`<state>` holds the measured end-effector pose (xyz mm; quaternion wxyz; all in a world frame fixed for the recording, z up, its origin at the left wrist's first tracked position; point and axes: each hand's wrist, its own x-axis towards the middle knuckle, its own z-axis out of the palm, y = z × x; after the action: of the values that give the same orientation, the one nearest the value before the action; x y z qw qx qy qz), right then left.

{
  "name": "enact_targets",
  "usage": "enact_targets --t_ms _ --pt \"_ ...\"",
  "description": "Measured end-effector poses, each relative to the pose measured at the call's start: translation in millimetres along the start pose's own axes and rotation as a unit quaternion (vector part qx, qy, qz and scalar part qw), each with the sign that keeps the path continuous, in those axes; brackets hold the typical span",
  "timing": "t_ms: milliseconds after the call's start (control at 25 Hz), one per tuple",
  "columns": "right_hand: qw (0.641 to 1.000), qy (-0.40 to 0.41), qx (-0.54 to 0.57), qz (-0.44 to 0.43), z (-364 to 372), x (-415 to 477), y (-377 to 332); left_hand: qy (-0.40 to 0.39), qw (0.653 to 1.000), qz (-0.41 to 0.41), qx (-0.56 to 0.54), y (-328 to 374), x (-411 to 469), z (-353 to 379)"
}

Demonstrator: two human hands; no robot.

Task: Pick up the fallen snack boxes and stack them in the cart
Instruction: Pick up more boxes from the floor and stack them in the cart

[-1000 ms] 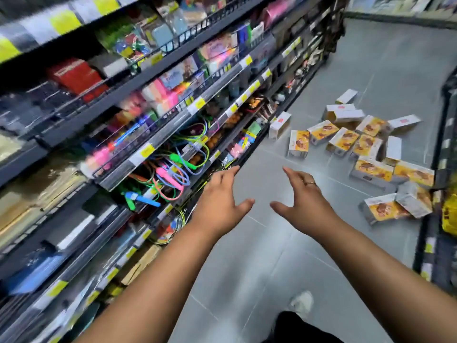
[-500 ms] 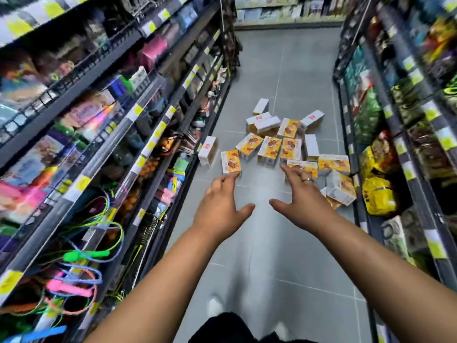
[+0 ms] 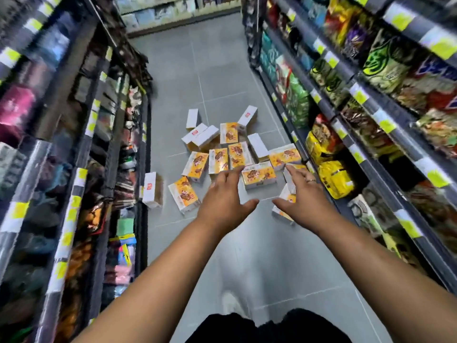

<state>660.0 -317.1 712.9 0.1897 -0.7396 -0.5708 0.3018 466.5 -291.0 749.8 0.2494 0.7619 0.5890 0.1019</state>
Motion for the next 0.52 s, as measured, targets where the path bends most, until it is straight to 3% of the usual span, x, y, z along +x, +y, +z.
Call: enact_targets --t_ms 240,520 --pt "0.989 0.064 0.069 0.117 -26 76 47 -0.091 0.990 0.104 0.005 31 132 16" --pt "0.964 0.096 0.124 0.214 -71 192 138 -0.165 0.975 0.149 -0.002 98 277 89"
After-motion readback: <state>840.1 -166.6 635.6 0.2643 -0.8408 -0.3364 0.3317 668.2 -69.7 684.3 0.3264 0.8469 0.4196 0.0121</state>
